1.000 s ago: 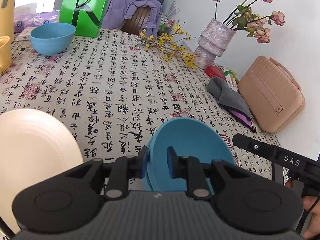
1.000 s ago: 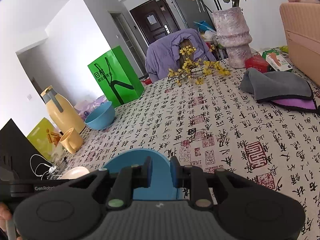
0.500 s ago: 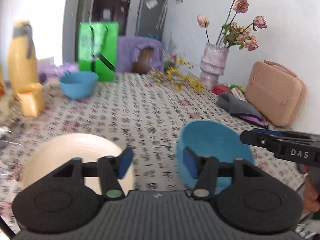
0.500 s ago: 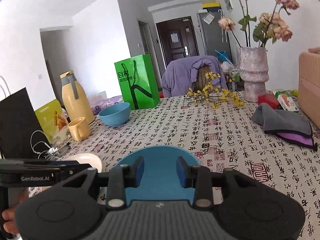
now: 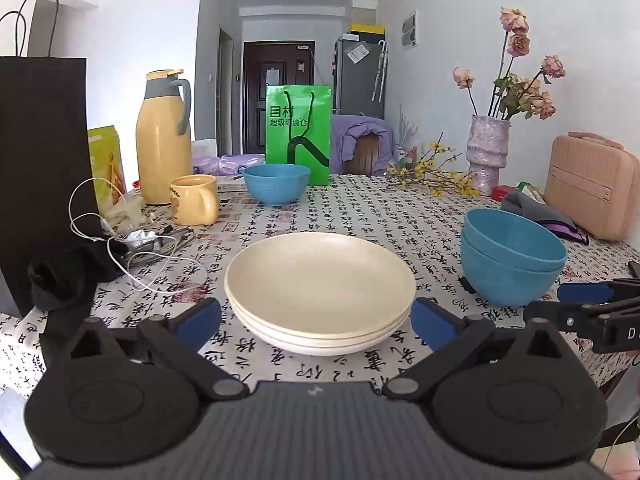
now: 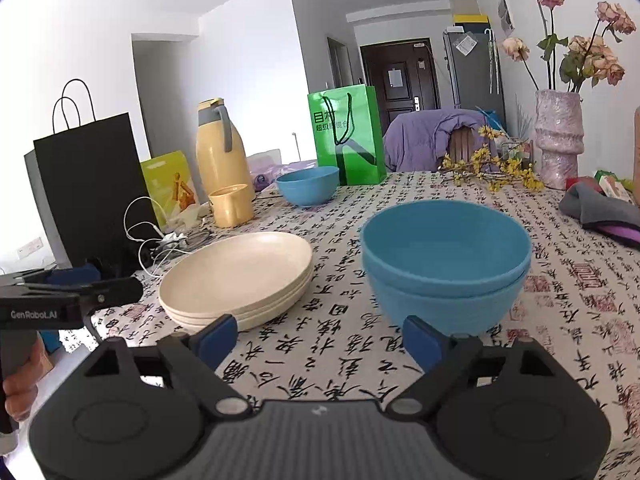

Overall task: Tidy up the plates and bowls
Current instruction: 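Move both tools toward the blue bowl beside the yellow mug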

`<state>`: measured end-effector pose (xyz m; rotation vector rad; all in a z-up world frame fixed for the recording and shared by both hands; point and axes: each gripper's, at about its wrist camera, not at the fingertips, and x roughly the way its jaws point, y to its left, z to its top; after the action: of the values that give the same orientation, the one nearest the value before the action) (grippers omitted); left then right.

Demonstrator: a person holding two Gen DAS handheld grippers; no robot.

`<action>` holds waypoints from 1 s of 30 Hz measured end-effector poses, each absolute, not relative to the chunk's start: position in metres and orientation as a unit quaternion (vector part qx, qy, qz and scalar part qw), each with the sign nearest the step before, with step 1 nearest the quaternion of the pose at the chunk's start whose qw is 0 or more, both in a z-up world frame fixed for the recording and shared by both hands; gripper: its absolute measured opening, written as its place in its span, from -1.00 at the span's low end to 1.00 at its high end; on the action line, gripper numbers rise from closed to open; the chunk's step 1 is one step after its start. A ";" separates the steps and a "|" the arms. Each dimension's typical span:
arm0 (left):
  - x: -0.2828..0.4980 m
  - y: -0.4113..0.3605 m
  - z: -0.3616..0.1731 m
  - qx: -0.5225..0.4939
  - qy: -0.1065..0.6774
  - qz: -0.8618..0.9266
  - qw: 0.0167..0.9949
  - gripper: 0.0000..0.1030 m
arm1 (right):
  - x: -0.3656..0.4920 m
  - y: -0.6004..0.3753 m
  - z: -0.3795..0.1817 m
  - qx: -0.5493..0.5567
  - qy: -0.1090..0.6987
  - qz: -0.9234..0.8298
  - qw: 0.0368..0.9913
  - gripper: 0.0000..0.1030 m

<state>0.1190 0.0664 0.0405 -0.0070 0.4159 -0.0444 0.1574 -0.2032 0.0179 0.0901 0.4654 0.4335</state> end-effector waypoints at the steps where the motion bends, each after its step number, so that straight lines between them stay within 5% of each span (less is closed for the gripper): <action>1: 0.117 0.071 0.040 -0.006 0.205 -0.021 0.979 1.00 | 0.156 -0.199 0.018 0.046 0.230 0.213 0.949 0.74; 13: 0.156 0.111 0.060 -0.046 0.205 -0.019 0.977 1.00 | 0.184 -0.166 0.039 0.051 0.228 0.228 0.945 0.74; 30: 0.333 0.163 0.102 -0.113 0.257 -0.046 0.959 0.99 | 0.362 -0.142 0.101 0.125 0.300 0.279 0.904 0.74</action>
<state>0.3329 0.1633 0.1017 -0.2289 0.5212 -0.0928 0.3622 -0.1421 0.1011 0.2582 0.6194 0.5770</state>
